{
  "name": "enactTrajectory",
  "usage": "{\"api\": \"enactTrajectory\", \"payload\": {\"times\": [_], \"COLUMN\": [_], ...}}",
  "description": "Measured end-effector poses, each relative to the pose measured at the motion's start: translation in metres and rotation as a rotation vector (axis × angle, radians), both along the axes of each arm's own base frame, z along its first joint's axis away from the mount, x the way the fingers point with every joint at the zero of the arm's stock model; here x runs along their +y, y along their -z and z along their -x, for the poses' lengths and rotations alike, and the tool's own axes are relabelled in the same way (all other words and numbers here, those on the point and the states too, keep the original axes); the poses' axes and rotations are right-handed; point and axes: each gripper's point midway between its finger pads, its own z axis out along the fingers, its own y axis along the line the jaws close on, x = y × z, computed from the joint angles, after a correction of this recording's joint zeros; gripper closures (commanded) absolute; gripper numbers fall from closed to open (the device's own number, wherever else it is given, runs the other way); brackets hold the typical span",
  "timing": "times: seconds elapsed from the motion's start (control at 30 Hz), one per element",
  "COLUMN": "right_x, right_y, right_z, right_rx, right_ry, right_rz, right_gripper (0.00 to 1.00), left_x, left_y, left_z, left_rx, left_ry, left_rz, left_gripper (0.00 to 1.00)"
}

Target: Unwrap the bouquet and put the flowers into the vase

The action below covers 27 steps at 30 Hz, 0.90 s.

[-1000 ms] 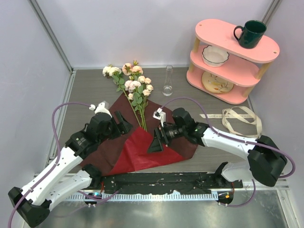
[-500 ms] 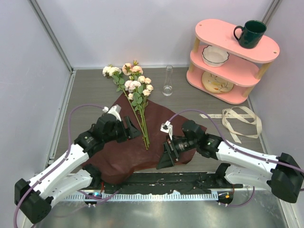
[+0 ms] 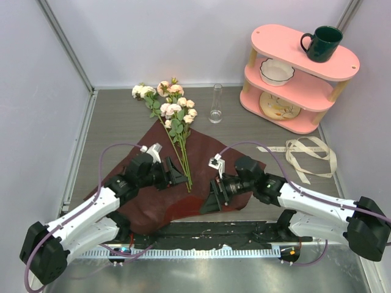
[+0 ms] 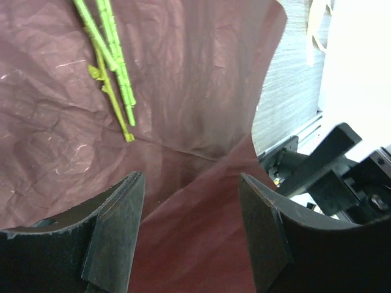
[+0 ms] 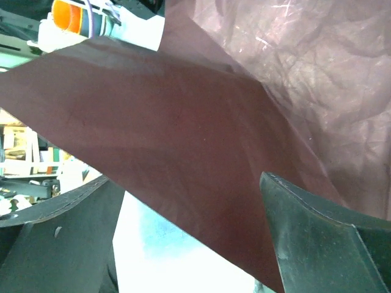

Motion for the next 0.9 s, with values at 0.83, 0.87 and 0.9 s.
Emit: {"api": "enactTrajectory", "payload": {"times": [0.83, 0.87, 0.9], "right_x": [-0.025, -0.027, -0.029], "right_y": [0.074, 0.078, 0.083], "right_z": [0.024, 0.022, 0.020], "right_rx": [0.218, 0.213, 0.197], "right_ry": [0.093, 0.105, 0.121], "right_rz": [0.131, 0.146, 0.161], "right_gripper": [0.53, 0.58, 0.64], "left_x": [0.022, 0.023, 0.023], "left_y": [0.093, 0.093, 0.093], "left_z": [-0.009, -0.011, -0.015], "left_rx": [0.142, 0.136, 0.128], "left_ry": [-0.227, -0.235, -0.245], "left_rz": [-0.072, -0.071, -0.070], "left_gripper": [0.42, 0.42, 0.42]}}
